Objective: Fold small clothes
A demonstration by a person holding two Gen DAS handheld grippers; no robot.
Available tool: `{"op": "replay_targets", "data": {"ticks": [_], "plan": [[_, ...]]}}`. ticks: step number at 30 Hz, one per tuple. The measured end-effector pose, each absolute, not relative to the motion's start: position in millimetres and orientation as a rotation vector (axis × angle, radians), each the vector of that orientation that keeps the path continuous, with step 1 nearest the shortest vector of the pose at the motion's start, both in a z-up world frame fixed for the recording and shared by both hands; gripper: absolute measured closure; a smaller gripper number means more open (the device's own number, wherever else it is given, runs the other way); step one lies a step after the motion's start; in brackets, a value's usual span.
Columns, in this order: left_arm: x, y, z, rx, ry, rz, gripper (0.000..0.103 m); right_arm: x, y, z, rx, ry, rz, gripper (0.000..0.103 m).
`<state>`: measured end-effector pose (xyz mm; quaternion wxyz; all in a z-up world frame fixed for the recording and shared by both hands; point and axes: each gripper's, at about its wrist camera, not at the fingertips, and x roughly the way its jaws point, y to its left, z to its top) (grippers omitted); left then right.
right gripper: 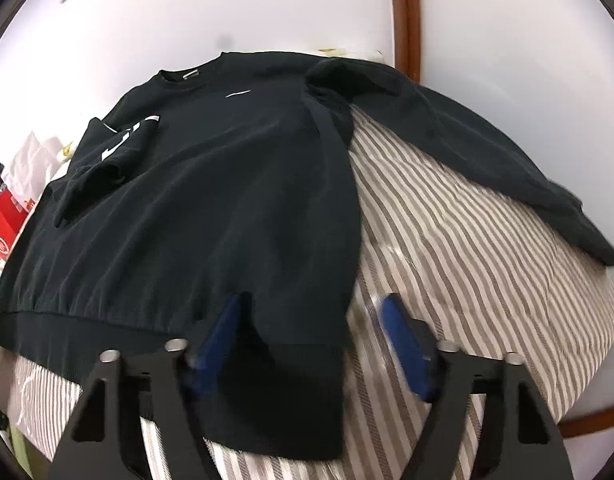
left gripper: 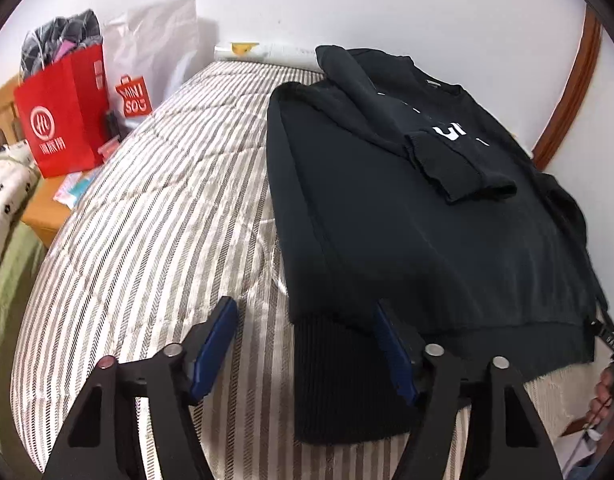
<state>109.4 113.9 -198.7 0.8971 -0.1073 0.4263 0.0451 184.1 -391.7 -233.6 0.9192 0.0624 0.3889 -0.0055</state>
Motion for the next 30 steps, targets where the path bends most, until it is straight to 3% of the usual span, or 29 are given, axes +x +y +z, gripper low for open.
{"op": "replay_targets", "data": {"ticks": [1, 3, 4, 7, 18, 30], "plan": [[112, 111, -199, -0.212, 0.878, 0.102, 0.053, 187, -387, -233, 0.113, 0.8, -0.011, 0.067], [122, 100, -198, -0.19, 0.873, 0.106, 0.066, 190, -382, -232, 0.078, 0.803, -0.031, 0.073], [124, 98, -198, -0.176, 0.874, 0.103, 0.079, 193, -381, -230, 0.065, 0.819, -0.025, 0.076], [129, 95, -196, -0.158, 0.885, 0.117, 0.089, 194, -387, -225, 0.112, 0.841, -0.004, 0.086], [73, 115, -185, -0.267, 0.896, 0.049, 0.091, 154, -390, -219, 0.079, 0.865, 0.065, 0.09], [-4, 104, -185, -0.189, 0.923, 0.031, 0.09, 82, -388, -210, 0.032, 0.853, 0.084, 0.089]]}}
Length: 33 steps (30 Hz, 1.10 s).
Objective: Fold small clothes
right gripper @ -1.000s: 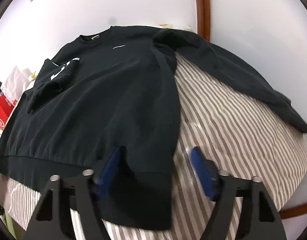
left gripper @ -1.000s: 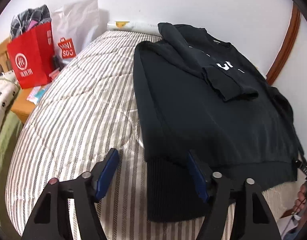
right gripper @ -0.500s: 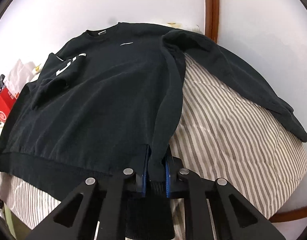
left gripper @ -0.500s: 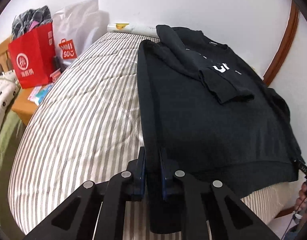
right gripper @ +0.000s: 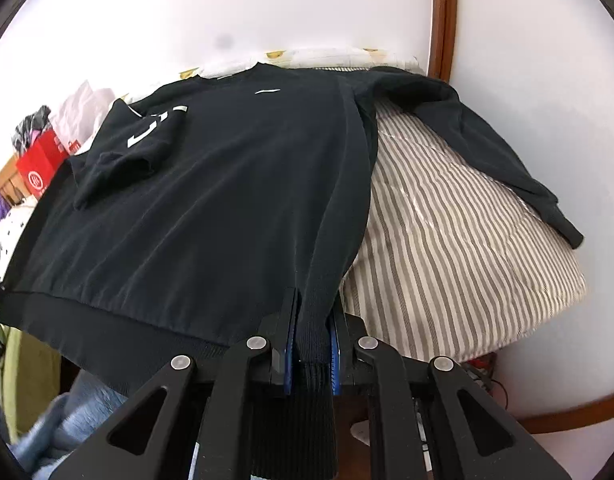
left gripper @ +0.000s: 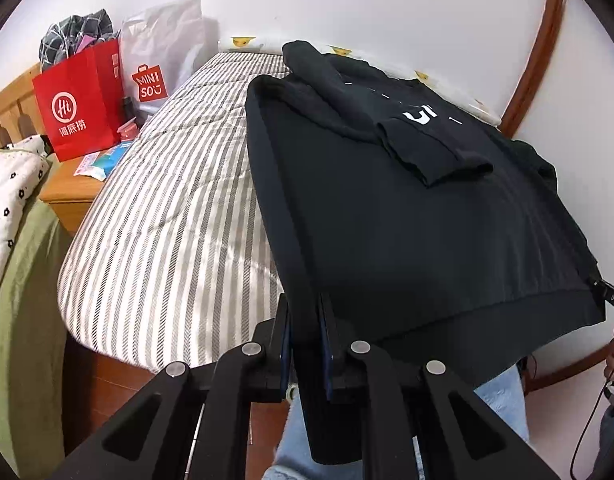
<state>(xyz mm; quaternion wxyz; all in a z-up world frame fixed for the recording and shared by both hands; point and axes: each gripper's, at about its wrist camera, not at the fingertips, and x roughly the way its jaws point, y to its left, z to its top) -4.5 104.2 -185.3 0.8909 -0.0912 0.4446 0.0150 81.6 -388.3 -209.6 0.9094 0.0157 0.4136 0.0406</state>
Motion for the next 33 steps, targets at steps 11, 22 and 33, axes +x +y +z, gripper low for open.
{"op": "replay_targets", "data": {"ticks": [11, 22, 33], "plan": [[3, 112, -141, -0.116, 0.788, 0.106, 0.046, 97, -366, -148, -0.049, 0.719, 0.004, 0.049], [44, 149, -132, -0.217, 0.788, 0.147, 0.046, 181, -150, -145, -0.114, 0.736, 0.419, 0.033], [71, 167, -170, -0.276, 0.895, 0.127, 0.046, 240, -49, -197, -0.274, 0.852, 0.432, 0.03]]}}
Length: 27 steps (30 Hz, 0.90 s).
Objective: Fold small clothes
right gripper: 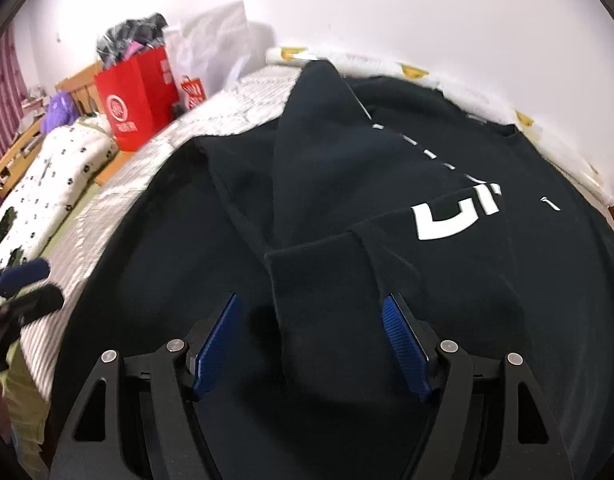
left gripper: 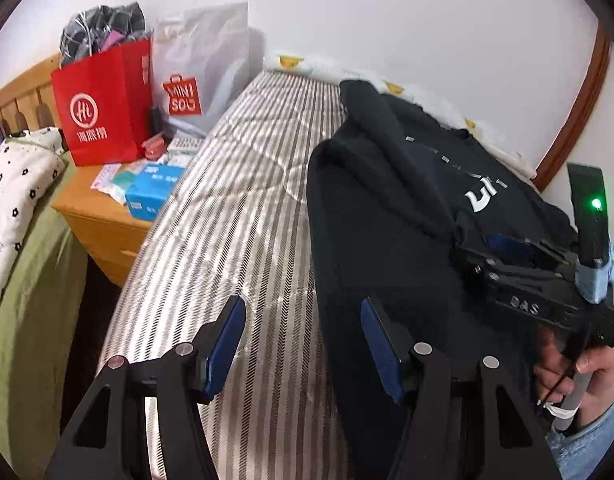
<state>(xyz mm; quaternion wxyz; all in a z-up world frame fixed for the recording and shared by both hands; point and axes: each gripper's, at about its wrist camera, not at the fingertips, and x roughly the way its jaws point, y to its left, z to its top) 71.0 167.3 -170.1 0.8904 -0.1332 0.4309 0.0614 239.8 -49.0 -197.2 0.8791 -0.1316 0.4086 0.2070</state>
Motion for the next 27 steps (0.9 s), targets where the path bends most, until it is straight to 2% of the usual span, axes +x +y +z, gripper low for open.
{"op": "replay_targets", "data": {"ticks": [2, 3, 5, 6, 10, 17, 23, 27], "plan": [[77, 166, -174, -0.279, 0.909, 0.123, 0.046, 248, -50, -200, -0.288, 0.845, 0.397, 0.034], [79, 164, -175, -0.28, 0.914, 0.119, 0.046, 249, -56, -198, -0.263, 0.843, 0.427, 0.04], [84, 159, -177, -0.278, 0.928, 0.107, 0.046, 245, -70, -189, -0.222, 0.829, 0.477, 0.063], [87, 157, -177, -0.271, 0.932, 0.102, 0.046, 245, -75, -186, -0.223, 0.828, 0.482, 0.084], [102, 147, -175, -0.235, 0.949, 0.108, 0.046, 243, -112, -161, -0.181, 0.757, 0.483, 0.089], [124, 139, -167, -0.228, 0.944, 0.119, 0.046, 259, -231, -128, -0.047, 0.694, 0.253, 0.09], [128, 140, -164, -0.219, 0.943, 0.137, 0.046, 276, -320, -151, 0.105, 0.749, 0.158, 0.09], [129, 146, -163, -0.22, 0.936, 0.157, 0.046, 284, -337, -178, 0.117, 0.825, 0.089, 0.084]]}}
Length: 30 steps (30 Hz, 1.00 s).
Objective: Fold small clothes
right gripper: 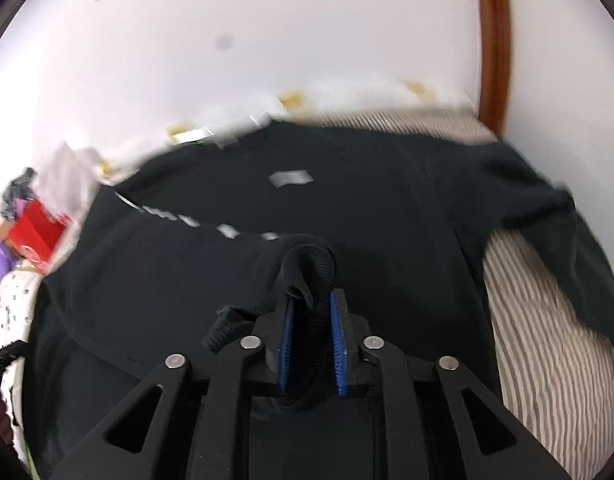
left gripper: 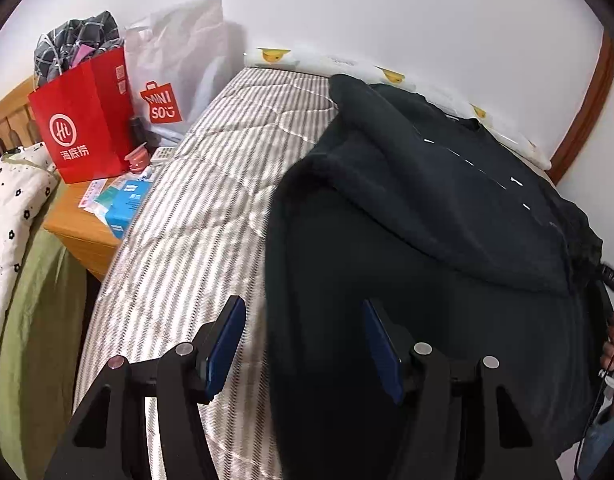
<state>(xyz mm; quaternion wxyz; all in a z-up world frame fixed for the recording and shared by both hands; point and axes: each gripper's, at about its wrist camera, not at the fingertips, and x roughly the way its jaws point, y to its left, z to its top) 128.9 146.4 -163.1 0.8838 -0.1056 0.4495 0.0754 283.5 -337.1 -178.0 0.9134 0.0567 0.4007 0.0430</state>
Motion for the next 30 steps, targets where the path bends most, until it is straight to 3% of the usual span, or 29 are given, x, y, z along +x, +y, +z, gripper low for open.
{"op": "replay_targets", "data": {"ticks": [3, 5, 7, 18, 26, 30], "plan": [[132, 153, -161, -0.215, 0.937, 0.168, 0.046, 280, -337, -169, 0.086, 0.813, 0.018, 0.083], [137, 156, -159, -0.192, 0.927, 0.178, 0.046, 284, -321, -150, 0.042, 0.791, 0.022, 0.077], [144, 158, -157, -0.17, 0.915, 0.187, 0.046, 293, -294, -135, -0.004, 0.764, 0.068, 0.064], [193, 162, -171, -0.107, 0.932, 0.186, 0.047, 384, -101, -122, -0.043, 0.79, 0.484, 0.064], [218, 171, -181, -0.133, 0.936, 0.171, 0.06, 440, -16, -138, -0.062, 0.855, 0.613, 0.062], [228, 167, -188, -0.104, 0.925, 0.149, 0.063, 467, 13, -142, -0.07, 0.854, 0.639, 0.055]]}}
